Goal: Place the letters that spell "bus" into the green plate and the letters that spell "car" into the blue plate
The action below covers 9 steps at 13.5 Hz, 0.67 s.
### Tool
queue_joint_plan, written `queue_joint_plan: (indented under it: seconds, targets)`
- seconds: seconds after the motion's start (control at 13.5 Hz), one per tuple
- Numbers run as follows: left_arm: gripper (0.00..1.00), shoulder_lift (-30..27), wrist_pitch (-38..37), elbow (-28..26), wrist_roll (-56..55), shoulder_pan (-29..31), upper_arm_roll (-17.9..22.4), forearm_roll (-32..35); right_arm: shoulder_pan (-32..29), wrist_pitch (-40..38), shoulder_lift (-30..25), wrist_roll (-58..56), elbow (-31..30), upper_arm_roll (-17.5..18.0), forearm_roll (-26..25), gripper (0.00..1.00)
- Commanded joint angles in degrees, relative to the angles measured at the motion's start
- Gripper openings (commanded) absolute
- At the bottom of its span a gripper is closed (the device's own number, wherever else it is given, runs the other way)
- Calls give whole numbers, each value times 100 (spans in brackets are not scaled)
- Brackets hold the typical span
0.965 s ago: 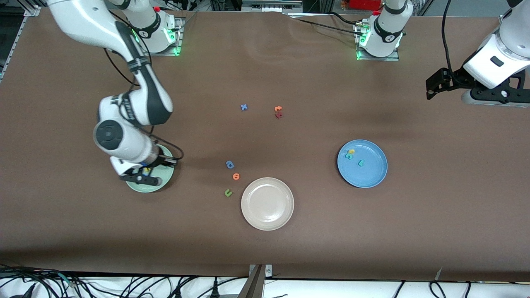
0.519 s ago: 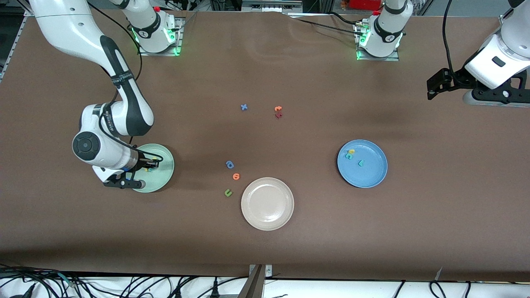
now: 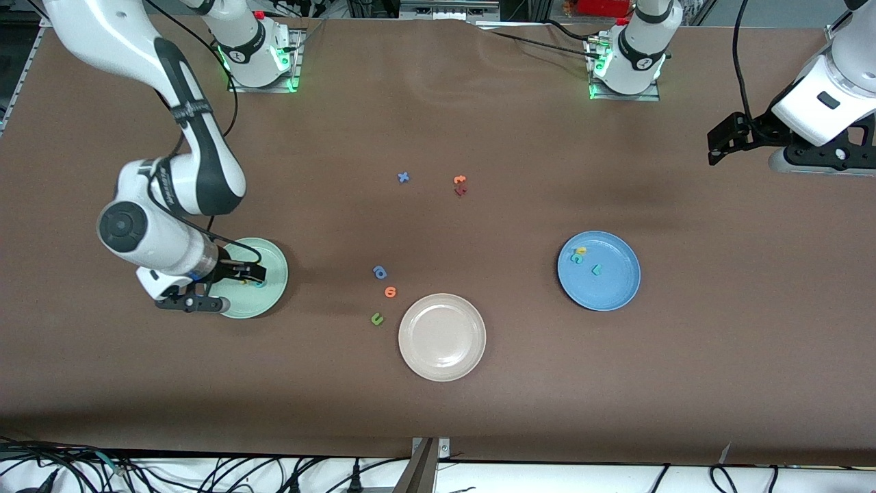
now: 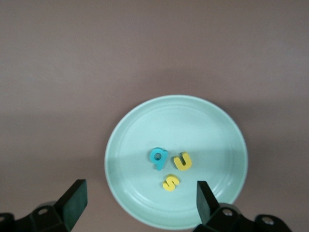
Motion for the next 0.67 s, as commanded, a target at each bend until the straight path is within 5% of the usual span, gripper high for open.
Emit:
queue_joint_plan:
  seconds: [0.0, 0.37, 0.59]
  targets:
    - [100, 150, -220, 270, -54, -13, 10, -85, -2, -484, -821, -120, 50, 1, -48, 100]
    - [100, 150, -229, 270, -54, -4, -8, -244, -265, -2460, -1402, -479, 1332, 1, -277, 100]
    - [100, 150, -282, 278, -54, 5, 1, -226, -546, -2675, -1658, -823, 1404, 1, -93, 100]
